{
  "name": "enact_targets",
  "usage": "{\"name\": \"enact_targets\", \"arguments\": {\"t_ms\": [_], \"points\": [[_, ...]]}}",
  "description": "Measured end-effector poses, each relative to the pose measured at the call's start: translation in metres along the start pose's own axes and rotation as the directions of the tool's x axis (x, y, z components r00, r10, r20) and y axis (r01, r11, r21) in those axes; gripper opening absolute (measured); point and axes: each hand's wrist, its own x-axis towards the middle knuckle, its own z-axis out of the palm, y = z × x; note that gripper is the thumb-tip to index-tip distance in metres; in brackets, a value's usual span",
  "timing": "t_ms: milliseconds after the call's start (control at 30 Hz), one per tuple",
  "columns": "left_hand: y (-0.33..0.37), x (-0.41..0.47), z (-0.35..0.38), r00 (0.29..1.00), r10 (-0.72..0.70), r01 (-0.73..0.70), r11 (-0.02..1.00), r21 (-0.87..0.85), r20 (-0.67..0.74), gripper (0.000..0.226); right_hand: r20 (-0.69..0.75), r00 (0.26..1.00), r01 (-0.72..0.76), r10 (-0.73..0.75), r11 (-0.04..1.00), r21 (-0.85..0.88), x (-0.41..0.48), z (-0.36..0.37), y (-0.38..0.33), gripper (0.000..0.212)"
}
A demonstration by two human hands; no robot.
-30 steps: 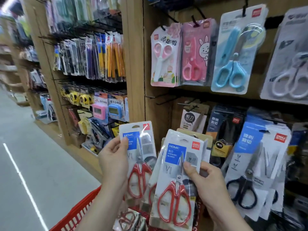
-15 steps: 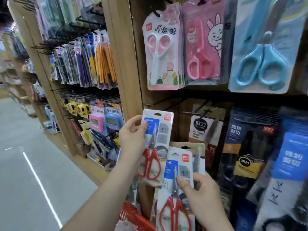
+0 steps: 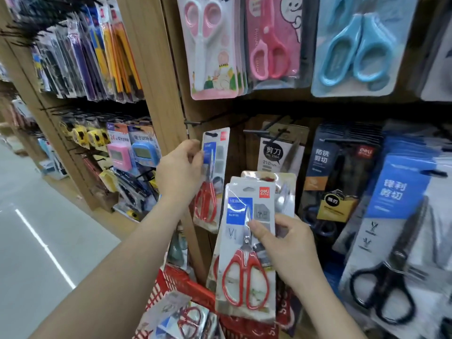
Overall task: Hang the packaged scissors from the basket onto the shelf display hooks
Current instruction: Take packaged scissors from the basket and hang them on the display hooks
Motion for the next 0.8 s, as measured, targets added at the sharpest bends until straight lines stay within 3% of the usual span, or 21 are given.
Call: {"name": "enact_targets", "arguments": {"t_ms": [67,133,167,233,300,367,467,567,667,800], "points": [[-0.003,-0.017,-0.010,0.998,0.060,-0.060,0.998,0.028,-0.010,0.027,0.011,1.000,0.005,-0.005,1.000,0.025,0.000,-0.004,0.000,0.017],[-0.004,-0.048,-0.017,0.996,0.082,-0.076,0.989,-0.128,0.045,0.019,-0.001,1.000,-0.011,0.011,0.999,0.038,0.001,-0.005,0.001,0.007],[-0.004,-0.066,-0.018,0.989,0.059,-0.021,0.963,-0.267,0.136,0.014,-0.014,1.000,-0.025,0.025,0.999,0.025,0.001,-0.005,0.001,0.003],[-0.001,-0.096,-0.016,0.926,0.053,0.160,0.842,-0.515,0.374,0.022,-0.050,0.999,-0.017,0.016,1.000,-0.012,-0.001,-0.005,0.003,0.022],[-0.003,-0.111,-0.008,0.877,0.066,0.236,0.803,-0.547,0.476,0.050,-0.075,0.997,-0.025,0.026,1.000,0.010,-0.002,-0.005,0.000,0.029],[-0.005,-0.117,-0.003,0.875,-0.005,0.309,0.777,-0.548,0.485,0.066,-0.086,0.995,-0.040,0.043,0.998,0.043,-0.004,-0.006,-0.001,0.029],[-0.003,-0.119,-0.005,0.861,-0.158,0.453,0.671,-0.587,0.484,0.043,-0.079,0.994,-0.076,0.081,0.995,0.069,-0.007,-0.004,0.003,0.031],[-0.007,-0.120,-0.008,0.851,-0.221,0.502,0.608,-0.616,0.476,0.022,-0.072,0.993,-0.084,0.089,0.994,0.074,-0.007,0.000,0.004,0.057],[-0.012,-0.116,-0.012,0.863,-0.277,0.501,0.579,-0.643,0.423,0.017,-0.093,0.995,-0.042,0.046,0.998,0.050,-0.008,0.001,-0.007,0.057],[-0.025,-0.107,-0.012,0.811,-0.388,0.582,0.456,-0.673,0.438,0.017,-0.089,0.996,-0.014,0.011,0.999,-0.031,-0.004,0.004,-0.004,0.061]]}}
